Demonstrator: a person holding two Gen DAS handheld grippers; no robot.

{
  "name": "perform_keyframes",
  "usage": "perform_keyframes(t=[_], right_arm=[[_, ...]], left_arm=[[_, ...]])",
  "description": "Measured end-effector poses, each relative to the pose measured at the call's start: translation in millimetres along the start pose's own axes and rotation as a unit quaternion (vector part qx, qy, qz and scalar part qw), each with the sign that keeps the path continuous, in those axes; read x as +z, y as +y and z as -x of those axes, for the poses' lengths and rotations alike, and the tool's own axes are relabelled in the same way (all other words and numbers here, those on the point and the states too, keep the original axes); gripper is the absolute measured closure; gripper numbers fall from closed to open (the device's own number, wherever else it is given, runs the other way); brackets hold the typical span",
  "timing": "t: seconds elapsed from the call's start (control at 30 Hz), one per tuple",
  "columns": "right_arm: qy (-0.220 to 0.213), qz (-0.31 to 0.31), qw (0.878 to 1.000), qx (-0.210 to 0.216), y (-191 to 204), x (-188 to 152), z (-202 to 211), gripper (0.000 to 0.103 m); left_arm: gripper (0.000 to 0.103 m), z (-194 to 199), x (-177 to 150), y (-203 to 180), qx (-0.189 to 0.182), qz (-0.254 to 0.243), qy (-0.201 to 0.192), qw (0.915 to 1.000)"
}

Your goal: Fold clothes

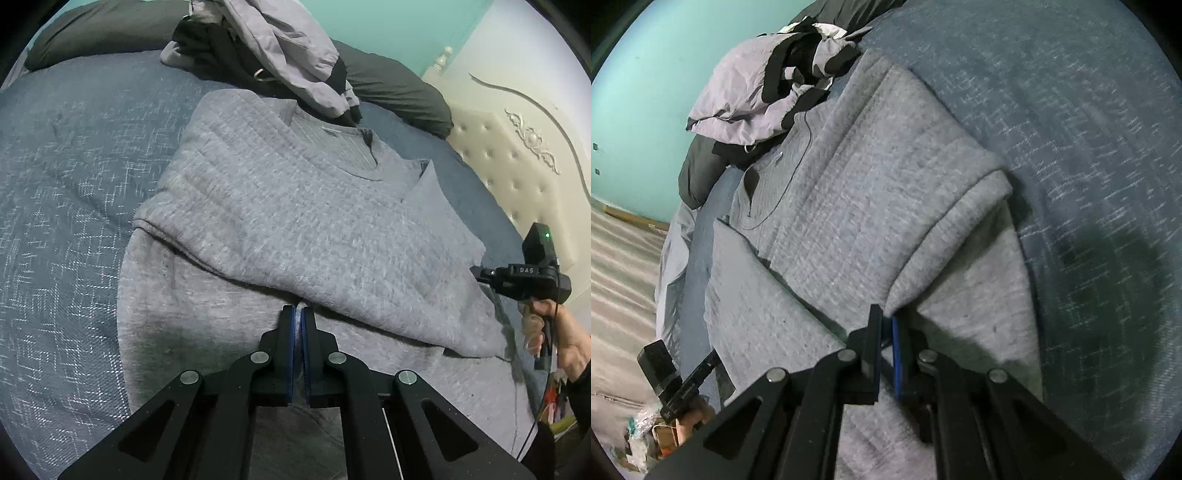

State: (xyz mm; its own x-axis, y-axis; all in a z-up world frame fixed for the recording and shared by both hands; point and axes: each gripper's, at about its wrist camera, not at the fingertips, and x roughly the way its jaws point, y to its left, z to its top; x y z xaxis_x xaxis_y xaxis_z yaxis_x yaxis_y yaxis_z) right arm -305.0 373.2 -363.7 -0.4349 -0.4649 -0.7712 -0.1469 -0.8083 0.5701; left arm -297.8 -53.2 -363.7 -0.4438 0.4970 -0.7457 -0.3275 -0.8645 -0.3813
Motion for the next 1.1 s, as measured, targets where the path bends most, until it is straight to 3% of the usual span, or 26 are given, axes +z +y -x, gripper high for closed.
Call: perform_keyframes(t=[0.17, 0.2, 0.33, 0.43, 0.57, 0.73, 0.87, 0.97, 1.1], right_arm=[[0.011, 0.014, 1.0, -0.006, 3, 1, 1, 0.097], [0.007, 0.018, 1.0, -0.022, 5, 2, 5, 0.093], [-0.03, 0.064, 0.994, -0.08, 21, 11, 29, 0.092], [-0.043, 0.106, 0.989, -0.091, 47, 29, 30, 0.081], [-0.026, 0.173, 0.981, -0.088, 86, 55, 0, 0.076], [0.0, 0.194, 0.976, -0.096, 109, 79, -49, 0.076], [0.023, 0.2, 0.97, -0.135, 114, 89, -83, 0.076], [0.037, 0.212, 0.96, -0.177, 112, 92, -101, 0.083], [0.014, 0.23, 0.951, -0.207, 116, 99, -98, 0.085]], left_arm=[[0.1, 0, -1, -2, 0.0, -0.003, 0.005, 1.0], [0.1, 0, -1, -3, 0.0, -0.003, 0.006, 1.0], [0.1, 0, -1, -5, 0.005, -0.006, 0.007, 0.9999], [0.099, 0, -1, -6, 0.007, -0.009, 0.008, 0.9999], [0.099, 0, -2, -7, 0.01, -0.009, 0.009, 0.9999], [0.099, -1, -3, -8, 0.012, -0.012, 0.012, 0.9998], [0.099, -1, -4, -7, 0.01, -0.011, 0.014, 0.9998], [0.099, -2, -5, -7, 0.009, -0.011, 0.015, 0.9998], [0.099, -3, -5, -7, 0.01, -0.012, 0.017, 0.9997]])
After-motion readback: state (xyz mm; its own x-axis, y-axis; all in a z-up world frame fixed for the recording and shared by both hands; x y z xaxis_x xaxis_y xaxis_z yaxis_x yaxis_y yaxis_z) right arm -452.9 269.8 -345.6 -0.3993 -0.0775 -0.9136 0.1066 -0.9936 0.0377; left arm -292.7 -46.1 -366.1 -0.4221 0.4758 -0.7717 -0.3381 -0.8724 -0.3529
